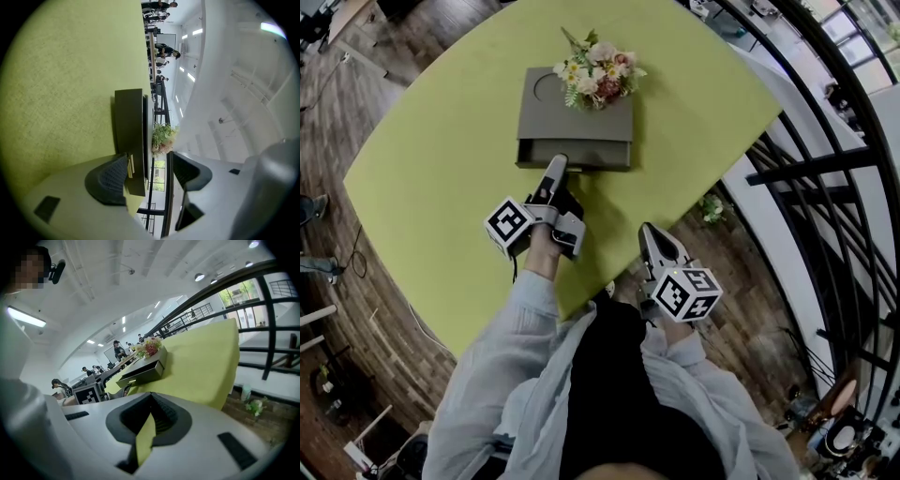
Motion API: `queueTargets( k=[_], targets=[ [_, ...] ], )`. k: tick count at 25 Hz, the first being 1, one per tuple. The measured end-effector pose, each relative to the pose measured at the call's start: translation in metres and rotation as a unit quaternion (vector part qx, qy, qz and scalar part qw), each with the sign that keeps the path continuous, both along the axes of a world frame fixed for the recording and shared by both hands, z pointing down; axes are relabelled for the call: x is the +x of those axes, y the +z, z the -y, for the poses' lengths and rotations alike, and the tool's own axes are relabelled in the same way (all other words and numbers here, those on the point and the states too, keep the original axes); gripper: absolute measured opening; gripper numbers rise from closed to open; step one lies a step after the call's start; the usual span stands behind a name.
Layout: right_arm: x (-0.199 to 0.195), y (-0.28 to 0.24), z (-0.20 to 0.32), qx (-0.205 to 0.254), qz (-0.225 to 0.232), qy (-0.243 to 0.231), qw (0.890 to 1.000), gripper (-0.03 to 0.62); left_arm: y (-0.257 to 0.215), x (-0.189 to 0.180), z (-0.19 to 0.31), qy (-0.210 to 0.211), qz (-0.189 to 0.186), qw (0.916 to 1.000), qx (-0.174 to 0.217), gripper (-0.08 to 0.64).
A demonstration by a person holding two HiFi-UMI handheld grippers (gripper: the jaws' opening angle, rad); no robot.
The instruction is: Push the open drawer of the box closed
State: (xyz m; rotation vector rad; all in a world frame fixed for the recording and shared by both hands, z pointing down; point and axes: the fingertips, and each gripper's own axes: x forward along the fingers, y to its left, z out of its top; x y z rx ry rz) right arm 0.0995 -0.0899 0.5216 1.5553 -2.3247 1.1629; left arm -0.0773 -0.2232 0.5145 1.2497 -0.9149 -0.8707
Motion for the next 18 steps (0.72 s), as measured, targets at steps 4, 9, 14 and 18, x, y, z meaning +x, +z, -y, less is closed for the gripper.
queueTargets(
  k=[4,9,14,18],
  targets=[
    [0.0,0.002,0.004,-0.001,-0.007,-0.001,1.0,0.006,0.001,0.0,0.008,-0.009,-0.004,0.9999,-0.002,0.308],
    [-0.002,0.001,0.01,-0.001,-0.006,0.001,1.0,0.006,0.0,0.0,0.018,-0.014,-0.008,0.9999,-0.001,0.308],
    [-0.001,0.005,0.014,-0.005,-0.007,0.001,1.0,0.006,0.004,0.0,0.026,-0.015,-0.01,0.9998,-0.002,0.308],
    [-0.002,0.006,0.015,-0.009,-0.006,0.003,1.0,0.006,0.005,0.0,0.03,-0.013,-0.01,0.9999,-0.003,0.308]
  ],
)
